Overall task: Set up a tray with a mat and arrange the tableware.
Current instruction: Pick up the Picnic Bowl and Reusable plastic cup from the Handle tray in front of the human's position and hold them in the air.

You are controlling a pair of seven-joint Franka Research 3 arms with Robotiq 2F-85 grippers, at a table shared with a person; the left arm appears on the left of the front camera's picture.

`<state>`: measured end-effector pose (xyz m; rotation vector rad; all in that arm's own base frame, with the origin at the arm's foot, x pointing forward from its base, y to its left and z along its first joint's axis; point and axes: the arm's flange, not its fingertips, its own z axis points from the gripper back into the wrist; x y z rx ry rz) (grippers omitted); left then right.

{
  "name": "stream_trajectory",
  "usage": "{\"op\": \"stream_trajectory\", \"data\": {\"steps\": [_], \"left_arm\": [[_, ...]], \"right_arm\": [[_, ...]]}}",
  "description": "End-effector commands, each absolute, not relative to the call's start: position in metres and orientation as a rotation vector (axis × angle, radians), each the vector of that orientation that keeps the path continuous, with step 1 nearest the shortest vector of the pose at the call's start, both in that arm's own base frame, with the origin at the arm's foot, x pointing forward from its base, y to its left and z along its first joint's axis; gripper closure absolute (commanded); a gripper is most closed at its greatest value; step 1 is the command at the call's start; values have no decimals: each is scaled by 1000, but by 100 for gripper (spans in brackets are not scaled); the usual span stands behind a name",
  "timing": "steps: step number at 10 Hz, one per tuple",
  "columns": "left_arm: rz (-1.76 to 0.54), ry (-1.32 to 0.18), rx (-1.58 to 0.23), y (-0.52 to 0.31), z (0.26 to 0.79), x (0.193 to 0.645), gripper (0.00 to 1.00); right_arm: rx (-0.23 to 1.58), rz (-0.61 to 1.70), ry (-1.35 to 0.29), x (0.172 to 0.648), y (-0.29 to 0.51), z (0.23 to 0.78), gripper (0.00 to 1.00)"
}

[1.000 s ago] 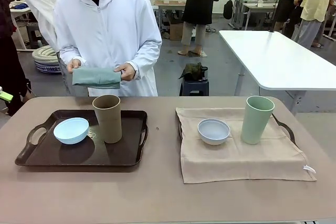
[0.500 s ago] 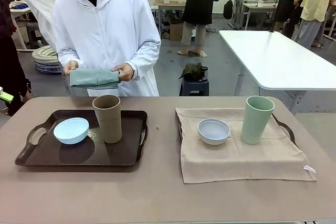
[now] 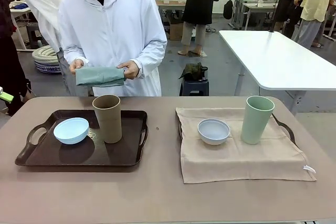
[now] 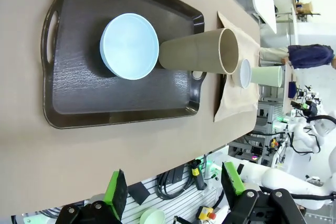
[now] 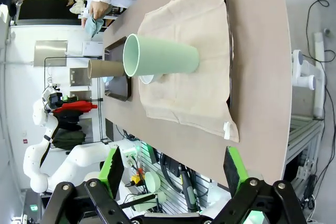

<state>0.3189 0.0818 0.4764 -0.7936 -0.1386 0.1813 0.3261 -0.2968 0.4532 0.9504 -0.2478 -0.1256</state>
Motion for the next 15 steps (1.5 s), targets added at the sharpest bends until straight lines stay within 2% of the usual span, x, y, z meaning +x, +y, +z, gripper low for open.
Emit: {"op": "stream_trajectory", "data": {"steps": [1, 10, 13, 15], "left_arm": [[179, -134, -794, 82, 475, 319, 5], [181, -139, -794, 82, 476, 319, 5], [-33, -140, -621, 40, 531, 323, 5], [-79, -138, -482, 14, 567, 325, 5]], "right_arm": [[953, -135, -244, 326, -298, 454, 0], [950, -126, -248, 326, -297, 453, 0], [766, 80, -349, 364, -224, 511, 0], [623, 210, -457, 387, -161, 557, 0]]}}
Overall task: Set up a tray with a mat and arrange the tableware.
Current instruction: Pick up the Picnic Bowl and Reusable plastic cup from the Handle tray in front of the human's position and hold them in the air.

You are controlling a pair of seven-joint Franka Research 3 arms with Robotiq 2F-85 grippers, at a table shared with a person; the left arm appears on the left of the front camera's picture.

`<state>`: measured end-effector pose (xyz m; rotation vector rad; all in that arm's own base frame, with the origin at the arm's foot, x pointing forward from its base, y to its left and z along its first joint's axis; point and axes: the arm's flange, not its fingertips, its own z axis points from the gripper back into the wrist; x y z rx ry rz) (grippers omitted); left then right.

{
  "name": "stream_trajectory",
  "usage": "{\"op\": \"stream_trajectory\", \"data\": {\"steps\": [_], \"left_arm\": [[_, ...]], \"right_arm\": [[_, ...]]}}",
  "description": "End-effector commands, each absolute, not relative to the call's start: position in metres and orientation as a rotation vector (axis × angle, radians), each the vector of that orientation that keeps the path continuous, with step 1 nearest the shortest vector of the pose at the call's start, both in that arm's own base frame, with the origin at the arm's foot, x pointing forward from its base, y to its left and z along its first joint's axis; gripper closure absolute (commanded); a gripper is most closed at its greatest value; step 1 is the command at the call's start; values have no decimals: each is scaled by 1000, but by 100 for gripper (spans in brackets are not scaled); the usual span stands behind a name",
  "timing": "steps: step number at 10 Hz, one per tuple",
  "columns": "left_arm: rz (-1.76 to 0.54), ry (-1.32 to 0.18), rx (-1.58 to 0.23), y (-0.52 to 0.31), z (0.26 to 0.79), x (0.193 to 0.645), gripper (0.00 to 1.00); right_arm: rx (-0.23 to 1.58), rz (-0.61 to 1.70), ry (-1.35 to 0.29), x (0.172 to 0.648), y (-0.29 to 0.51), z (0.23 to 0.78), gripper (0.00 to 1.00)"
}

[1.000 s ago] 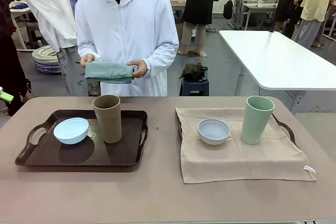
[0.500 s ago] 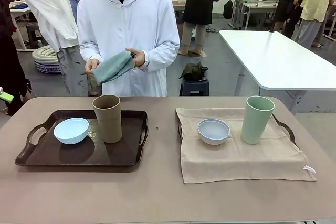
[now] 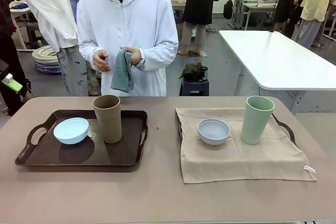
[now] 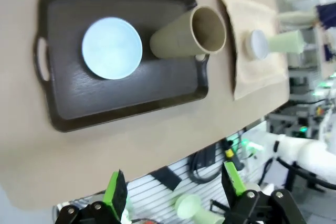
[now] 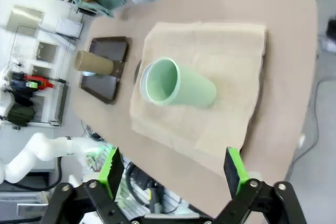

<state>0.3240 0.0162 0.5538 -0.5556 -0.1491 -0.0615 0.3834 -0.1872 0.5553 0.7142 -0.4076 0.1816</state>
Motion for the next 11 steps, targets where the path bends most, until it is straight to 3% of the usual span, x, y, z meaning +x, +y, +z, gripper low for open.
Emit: {"op": "stream_trajectory", "data": {"steps": [1, 3, 6, 9, 11], "left_arm": [[-88, -125, -399, 0, 586, 323, 5], [-83, -92, -304, -21, 611, 322, 5], [-40, -45, -247, -38, 633, 316, 5], [-7, -12, -286, -23, 636, 321, 5], [-32, -18, -328, -14, 634, 320, 5]], "right_arm": [[542, 342, -537, 395, -116, 579, 0], [480, 571, -618, 419, -37, 596, 0], [433, 932, -597, 435, 102, 589, 0], [497, 1164, -428, 446, 213, 535, 0], [583, 1237, -327, 458, 240, 499, 0]]}}
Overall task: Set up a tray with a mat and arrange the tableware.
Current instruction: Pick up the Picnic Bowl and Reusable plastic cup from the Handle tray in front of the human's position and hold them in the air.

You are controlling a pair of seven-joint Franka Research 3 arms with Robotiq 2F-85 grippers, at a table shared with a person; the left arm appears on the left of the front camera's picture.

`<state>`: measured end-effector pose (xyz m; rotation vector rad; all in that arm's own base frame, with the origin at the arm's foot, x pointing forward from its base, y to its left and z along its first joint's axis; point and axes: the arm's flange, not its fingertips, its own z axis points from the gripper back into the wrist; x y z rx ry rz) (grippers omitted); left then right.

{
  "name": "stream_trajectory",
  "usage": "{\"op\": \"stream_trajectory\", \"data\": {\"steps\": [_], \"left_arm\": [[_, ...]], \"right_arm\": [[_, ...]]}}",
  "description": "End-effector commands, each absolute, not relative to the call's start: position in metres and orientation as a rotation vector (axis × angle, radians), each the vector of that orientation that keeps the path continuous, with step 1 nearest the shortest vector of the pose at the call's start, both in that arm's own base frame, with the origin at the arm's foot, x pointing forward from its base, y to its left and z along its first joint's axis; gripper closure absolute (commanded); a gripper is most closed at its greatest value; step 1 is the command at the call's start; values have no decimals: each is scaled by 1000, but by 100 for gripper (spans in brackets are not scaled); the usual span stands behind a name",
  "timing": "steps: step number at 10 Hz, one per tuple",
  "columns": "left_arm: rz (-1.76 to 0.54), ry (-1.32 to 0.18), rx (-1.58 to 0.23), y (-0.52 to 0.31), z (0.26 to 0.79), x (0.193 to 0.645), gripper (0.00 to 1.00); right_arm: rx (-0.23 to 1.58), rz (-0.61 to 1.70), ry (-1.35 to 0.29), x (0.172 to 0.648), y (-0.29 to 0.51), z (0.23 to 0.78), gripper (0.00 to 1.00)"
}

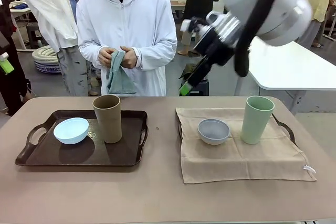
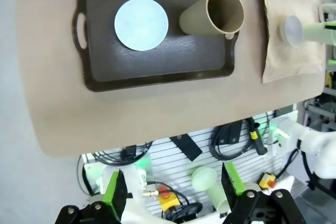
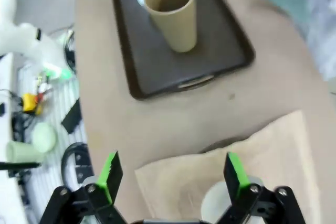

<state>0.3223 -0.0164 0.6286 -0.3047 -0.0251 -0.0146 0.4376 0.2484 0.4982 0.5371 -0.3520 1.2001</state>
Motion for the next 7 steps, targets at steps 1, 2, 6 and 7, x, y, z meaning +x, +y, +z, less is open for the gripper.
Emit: {"op": "stream_trajectory", "data": {"steps": [1, 2, 6, 7], "left_arm": [[-50, -24, -354, -9, 629, 323, 5], [-15, -25, -305, -16, 629, 322, 5], [-15, -25, -305, -16, 629, 322, 5], [-15, -25, -305, -16, 629, 322, 5]], "right_arm": [[636, 1229, -317, 469, 242, 490, 0], [670, 1103, -354, 474, 224, 494, 0], [573, 1218, -321, 449, 253, 483, 0], [573, 1218, -321, 449, 253, 483, 0]]}}
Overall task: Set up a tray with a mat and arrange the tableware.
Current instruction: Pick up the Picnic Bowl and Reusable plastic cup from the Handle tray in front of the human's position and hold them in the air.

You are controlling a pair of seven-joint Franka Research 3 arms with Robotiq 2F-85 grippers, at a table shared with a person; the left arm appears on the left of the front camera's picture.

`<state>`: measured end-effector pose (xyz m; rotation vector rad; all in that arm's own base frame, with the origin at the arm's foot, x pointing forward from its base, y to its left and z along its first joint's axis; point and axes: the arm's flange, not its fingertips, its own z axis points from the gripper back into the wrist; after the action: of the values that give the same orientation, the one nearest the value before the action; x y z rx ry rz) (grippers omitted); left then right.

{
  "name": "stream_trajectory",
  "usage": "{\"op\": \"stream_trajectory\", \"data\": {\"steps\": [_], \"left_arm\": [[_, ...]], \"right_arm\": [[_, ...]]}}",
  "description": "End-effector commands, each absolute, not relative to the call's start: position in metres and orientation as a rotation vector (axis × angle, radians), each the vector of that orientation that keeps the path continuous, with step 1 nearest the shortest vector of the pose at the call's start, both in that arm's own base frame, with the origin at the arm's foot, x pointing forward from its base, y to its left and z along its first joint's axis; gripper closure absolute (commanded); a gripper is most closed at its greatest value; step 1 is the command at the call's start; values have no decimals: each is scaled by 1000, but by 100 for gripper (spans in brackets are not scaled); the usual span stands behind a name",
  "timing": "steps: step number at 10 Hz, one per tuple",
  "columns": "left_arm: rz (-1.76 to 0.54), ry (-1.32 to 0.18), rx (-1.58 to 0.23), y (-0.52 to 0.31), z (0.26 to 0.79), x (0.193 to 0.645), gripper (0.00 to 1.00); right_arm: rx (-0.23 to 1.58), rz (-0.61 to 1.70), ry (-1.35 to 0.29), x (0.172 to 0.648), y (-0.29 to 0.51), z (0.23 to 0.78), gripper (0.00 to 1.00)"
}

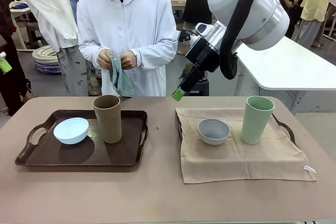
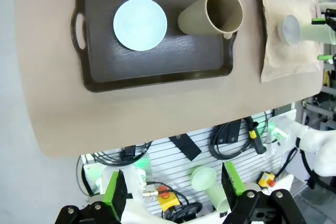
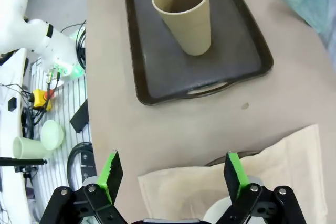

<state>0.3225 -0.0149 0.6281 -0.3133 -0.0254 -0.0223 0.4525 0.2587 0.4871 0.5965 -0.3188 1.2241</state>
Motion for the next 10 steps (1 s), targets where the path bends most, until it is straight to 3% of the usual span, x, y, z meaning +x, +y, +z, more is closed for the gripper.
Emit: {"op": "stream_trajectory", "data": {"steps": [1, 4, 7, 10], "left_arm": [[-22, -25, -313, -15, 628, 322, 5], [-121, -92, -152, -59, 600, 383, 5], [-164, -70, -125, -62, 528, 401, 5], [-180, -55, -75, -45, 469, 422, 5]], "right_arm": [[598, 1221, -319, 454, 258, 487, 0], [618, 1687, -434, 499, 299, 438, 0], [634, 1799, -488, 516, 338, 402, 0], [745, 1766, -536, 527, 368, 373, 0]]}}
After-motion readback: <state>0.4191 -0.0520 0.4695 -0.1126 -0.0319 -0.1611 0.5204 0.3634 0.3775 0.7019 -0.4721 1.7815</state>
